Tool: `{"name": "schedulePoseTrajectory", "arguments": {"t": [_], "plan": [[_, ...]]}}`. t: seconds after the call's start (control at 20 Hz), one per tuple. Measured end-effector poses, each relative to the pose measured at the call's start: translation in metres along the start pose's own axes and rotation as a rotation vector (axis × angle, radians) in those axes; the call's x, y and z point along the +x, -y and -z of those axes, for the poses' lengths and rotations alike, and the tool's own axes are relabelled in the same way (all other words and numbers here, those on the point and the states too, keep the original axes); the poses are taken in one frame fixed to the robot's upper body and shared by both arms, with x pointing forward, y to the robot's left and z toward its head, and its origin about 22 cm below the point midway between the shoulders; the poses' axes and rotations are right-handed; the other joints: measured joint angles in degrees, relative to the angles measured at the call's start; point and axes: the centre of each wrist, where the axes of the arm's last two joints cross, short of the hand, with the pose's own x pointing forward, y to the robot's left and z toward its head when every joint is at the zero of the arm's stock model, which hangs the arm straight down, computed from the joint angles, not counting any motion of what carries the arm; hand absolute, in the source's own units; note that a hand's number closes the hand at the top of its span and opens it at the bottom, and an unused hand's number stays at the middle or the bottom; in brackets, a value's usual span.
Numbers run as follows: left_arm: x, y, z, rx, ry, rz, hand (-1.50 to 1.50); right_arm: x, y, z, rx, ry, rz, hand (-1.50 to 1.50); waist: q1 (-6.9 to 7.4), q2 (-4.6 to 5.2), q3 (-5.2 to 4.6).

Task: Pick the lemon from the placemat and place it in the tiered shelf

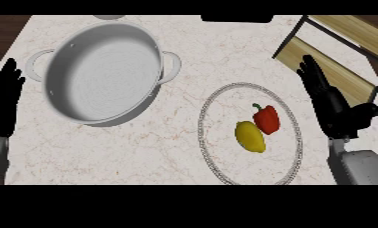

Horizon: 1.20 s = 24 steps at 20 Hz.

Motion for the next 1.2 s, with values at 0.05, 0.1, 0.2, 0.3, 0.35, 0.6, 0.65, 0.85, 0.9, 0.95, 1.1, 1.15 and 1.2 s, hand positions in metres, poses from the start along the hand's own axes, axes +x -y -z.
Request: {"name": "schedulePoseTrajectory", "arguments": {"t": [0.05, 0.1, 0.2, 0.3, 0.35, 0.6, 0.65, 0.85, 0.9, 0.95, 1.1, 1.15, 1.2], "plan": [[-0.004, 0.002, -0.001, -0.007, -0.002, -0.008, 0.00, 0.002, -0.007, 0.004, 0.008, 0.007, -0.008, 1.50, -0.12, 0.01, 0.28], [-0.008, 0.004, -0.002, -0.021, -0.006, -0.011, 0.00, 0.006, -0.017, 0.004, 0.027, 0.026, -0.019, 1.50, -0.21, 0.00, 0.51], [-0.012, 0.009, -0.009, -0.063, -0.007, -0.019, 0.00, 0.019, -0.044, 0.009, 0.078, 0.080, -0.032, 1.50, 0.01, -0.11, 0.86], [-0.019, 0.010, -0.017, -0.114, -0.006, -0.022, 0.00, 0.031, -0.078, 0.010, 0.131, 0.152, -0.039, 1.50, 0.45, -0.25, 1.09], [-0.022, 0.010, -0.019, -0.121, -0.017, -0.021, 0.00, 0.026, -0.068, 0.011, 0.079, 0.130, -0.141, 1.50, -0.09, -0.41, 0.86], [-0.031, 0.007, -0.029, -0.180, -0.040, -0.042, 0.00, 0.004, -0.091, -0.008, -0.169, 0.141, -0.348, -1.50, -0.87, -0.70, 1.24], [-0.033, 0.008, -0.031, -0.197, -0.043, -0.046, 0.00, -0.002, -0.107, -0.017, -0.171, 0.147, -0.356, -1.50, -0.80, -0.62, 1.29], [-0.040, 0.009, -0.039, -0.226, -0.044, -0.063, 0.00, 0.004, -0.158, -0.047, -0.162, 0.148, -0.383, -1.50, -0.82, -0.52, 1.44], [-0.041, 0.008, -0.039, -0.228, -0.045, -0.064, 0.00, 0.006, -0.164, -0.052, -0.170, 0.142, -0.411, -1.50, -0.94, -0.56, 1.45], [-0.042, 0.006, -0.041, -0.228, -0.047, -0.062, 0.00, 0.006, -0.167, -0.056, -0.177, 0.130, -0.450, -1.50, -1.05, -0.61, 1.44], [-0.045, 0.007, -0.045, -0.218, -0.042, -0.062, 0.00, 0.005, -0.164, -0.065, -0.190, 0.081, -0.597, -1.50, -1.66, -0.84, 1.41], [-0.046, 0.007, -0.046, -0.213, -0.041, -0.066, 0.00, 0.007, -0.163, -0.066, -0.194, 0.061, -0.643, -1.50, -1.76, -0.86, 1.41], [-0.046, 0.006, -0.047, -0.216, -0.040, -0.065, 0.00, 0.011, -0.162, -0.064, -0.199, 0.040, -0.689, -1.50, -1.73, -0.89, 1.38]]}}
